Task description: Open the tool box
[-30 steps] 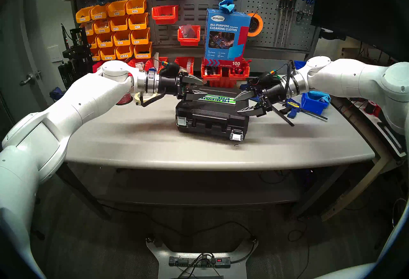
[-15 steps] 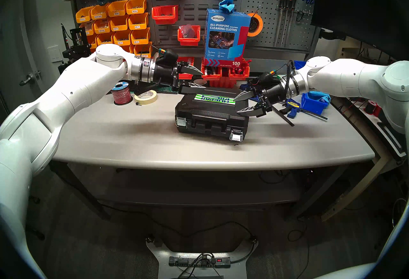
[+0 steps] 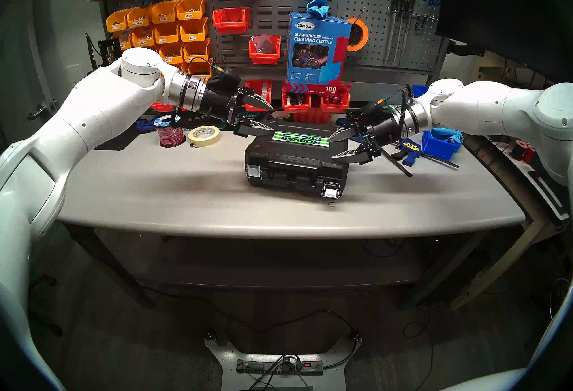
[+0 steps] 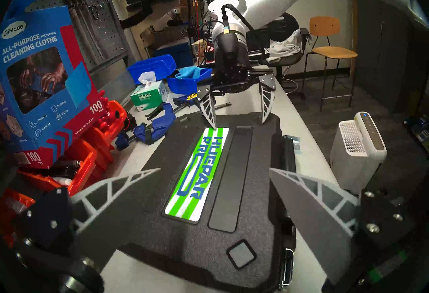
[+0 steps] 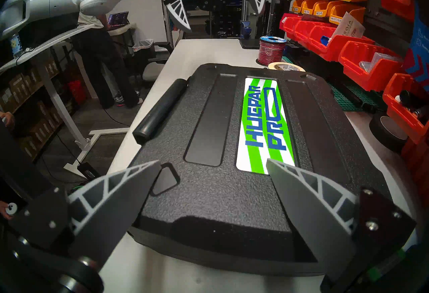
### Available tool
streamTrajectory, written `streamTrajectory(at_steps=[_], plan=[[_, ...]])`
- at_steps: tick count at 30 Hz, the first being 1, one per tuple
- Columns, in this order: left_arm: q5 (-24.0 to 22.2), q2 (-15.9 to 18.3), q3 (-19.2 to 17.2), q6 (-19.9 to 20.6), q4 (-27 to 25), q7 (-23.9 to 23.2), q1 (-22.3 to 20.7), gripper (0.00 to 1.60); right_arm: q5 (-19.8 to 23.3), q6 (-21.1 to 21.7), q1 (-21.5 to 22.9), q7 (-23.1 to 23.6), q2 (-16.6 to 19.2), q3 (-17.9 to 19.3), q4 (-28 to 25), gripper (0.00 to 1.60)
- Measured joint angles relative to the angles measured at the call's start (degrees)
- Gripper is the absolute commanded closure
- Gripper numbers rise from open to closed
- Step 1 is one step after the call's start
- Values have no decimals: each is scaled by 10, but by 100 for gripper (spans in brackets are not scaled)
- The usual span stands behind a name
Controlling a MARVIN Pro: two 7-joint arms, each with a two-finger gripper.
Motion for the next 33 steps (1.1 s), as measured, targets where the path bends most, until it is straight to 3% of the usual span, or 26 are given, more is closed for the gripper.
streamTrajectory(at_steps=[16, 33], plan=[[68, 69, 16, 72, -123, -30, -18, 0, 14, -7, 6, 0, -5, -17, -3, 0], [125, 113, 29, 144, -232, -47, -30, 0, 27, -14, 13, -1, -10, -37, -6, 0]])
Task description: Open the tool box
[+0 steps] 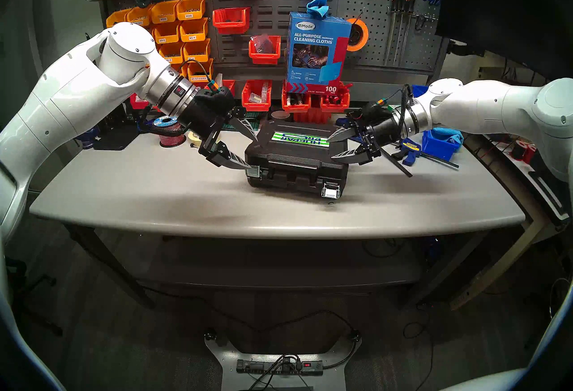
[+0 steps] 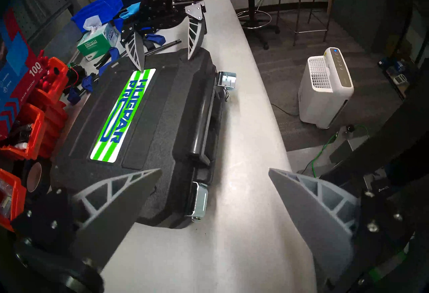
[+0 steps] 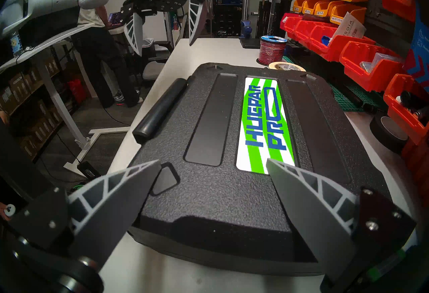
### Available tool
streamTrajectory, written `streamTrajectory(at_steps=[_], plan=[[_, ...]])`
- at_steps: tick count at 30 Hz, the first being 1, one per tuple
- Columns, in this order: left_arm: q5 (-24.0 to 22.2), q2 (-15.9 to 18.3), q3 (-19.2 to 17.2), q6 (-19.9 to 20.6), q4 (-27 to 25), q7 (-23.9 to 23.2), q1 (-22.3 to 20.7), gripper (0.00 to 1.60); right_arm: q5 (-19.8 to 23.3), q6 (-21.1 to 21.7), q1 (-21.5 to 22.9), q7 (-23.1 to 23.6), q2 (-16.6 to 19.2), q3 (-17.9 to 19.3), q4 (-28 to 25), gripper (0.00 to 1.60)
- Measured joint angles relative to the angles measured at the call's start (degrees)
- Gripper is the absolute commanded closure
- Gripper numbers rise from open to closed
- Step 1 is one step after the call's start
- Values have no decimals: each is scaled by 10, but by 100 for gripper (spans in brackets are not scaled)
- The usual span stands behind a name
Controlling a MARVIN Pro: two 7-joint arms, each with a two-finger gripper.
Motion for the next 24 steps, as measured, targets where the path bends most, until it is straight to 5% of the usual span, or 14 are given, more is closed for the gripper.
streamTrajectory(at_steps=[24], plan=[[54, -1, 23, 56, -49, 10, 0, 0, 19, -10, 10, -2, -7, -26, -5, 0]])
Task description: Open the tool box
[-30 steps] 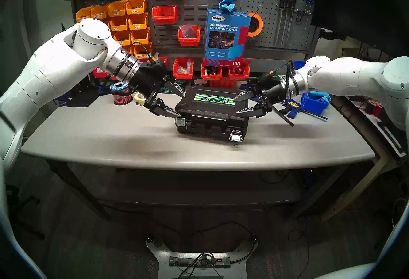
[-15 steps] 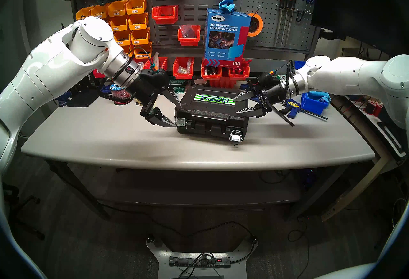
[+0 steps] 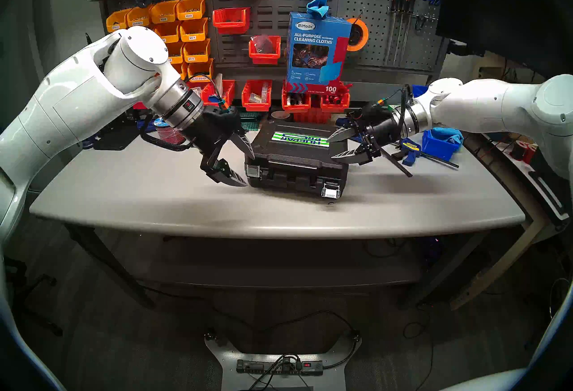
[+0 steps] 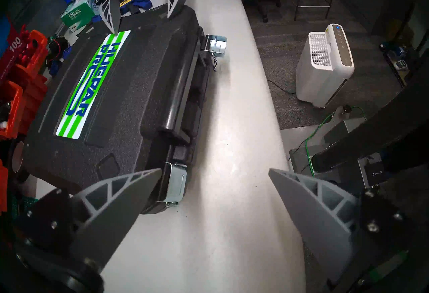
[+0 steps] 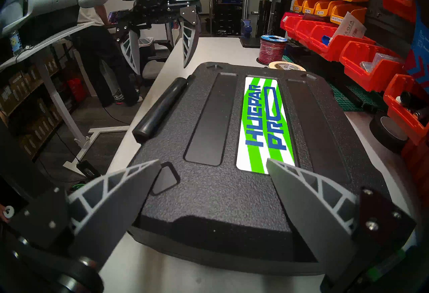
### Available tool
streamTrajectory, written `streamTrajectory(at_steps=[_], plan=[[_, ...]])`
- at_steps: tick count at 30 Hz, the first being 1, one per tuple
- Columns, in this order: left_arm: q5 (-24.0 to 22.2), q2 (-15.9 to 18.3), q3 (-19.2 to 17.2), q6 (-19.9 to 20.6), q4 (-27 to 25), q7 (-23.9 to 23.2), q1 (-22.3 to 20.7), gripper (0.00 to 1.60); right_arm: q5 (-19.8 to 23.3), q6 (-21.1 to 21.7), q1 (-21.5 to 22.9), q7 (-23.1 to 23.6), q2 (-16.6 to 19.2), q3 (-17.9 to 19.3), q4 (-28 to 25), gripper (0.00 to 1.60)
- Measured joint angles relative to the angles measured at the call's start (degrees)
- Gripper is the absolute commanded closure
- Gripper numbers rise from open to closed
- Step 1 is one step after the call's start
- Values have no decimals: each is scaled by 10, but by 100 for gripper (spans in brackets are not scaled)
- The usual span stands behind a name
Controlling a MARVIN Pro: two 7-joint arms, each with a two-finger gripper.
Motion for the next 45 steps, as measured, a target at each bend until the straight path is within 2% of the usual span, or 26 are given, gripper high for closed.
streamTrajectory(at_steps=[45], plan=[[73, -13, 23, 32, -32, 19, -1, 0, 39, -19, 17, -5, -15, -48, -11, 0]])
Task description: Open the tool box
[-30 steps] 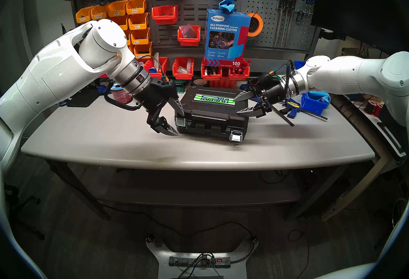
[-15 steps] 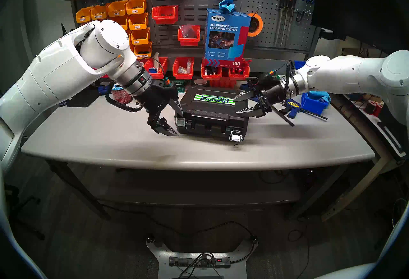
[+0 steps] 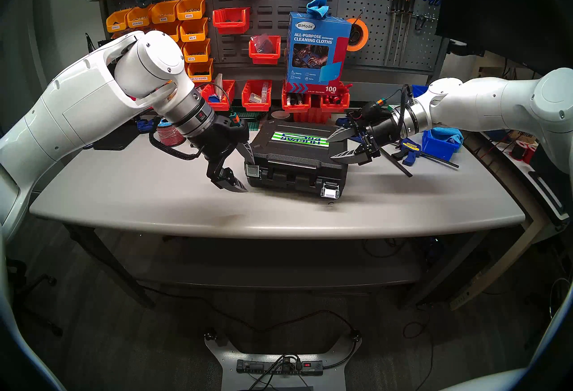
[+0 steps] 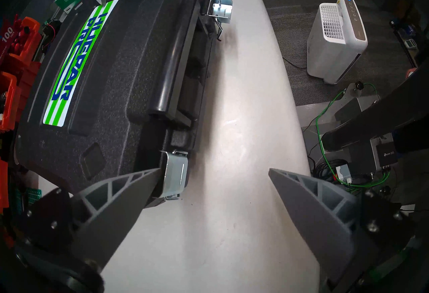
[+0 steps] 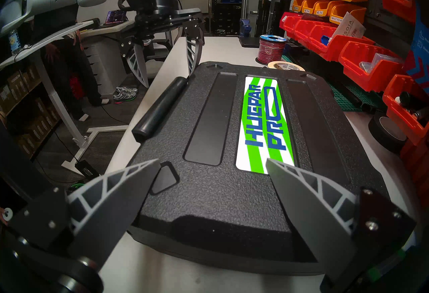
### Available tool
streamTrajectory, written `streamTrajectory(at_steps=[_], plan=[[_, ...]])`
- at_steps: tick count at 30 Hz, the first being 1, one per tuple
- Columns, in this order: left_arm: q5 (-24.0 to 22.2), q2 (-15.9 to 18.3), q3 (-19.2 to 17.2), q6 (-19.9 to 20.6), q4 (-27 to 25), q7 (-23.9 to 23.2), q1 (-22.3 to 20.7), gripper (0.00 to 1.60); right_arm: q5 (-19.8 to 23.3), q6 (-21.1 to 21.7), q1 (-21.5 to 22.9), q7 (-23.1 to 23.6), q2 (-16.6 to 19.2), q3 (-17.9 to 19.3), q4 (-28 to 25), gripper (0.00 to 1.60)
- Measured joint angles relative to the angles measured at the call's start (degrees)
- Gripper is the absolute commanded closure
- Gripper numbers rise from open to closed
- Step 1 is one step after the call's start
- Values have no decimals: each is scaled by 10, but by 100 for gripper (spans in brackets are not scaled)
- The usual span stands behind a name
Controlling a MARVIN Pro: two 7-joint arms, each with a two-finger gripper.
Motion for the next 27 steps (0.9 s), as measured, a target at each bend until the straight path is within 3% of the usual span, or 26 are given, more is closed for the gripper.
streamTrajectory(at_steps=[13, 14, 15, 16, 27], plan=[[9, -10, 21, 8, -2, 10, 1, 0, 12, -5, 3, -1, -5, -13, -2, 0], [9, -11, 22, 9, -2, 10, 1, 87, 13, -5, 4, -2, -5, -14, -2, 0], [10, -11, 23, 9, -1, 11, 0, 136, 14, -5, 4, -2, -6, -15, -2, 0], [10, -12, 23, 10, -1, 13, 0, 160, 15, -6, 4, -2, -6, -16, -2, 0], [19, -18, 47, 11, 1, 15, 14, 160, 25, -11, 7, -1, -11, -27, -4, 0]])
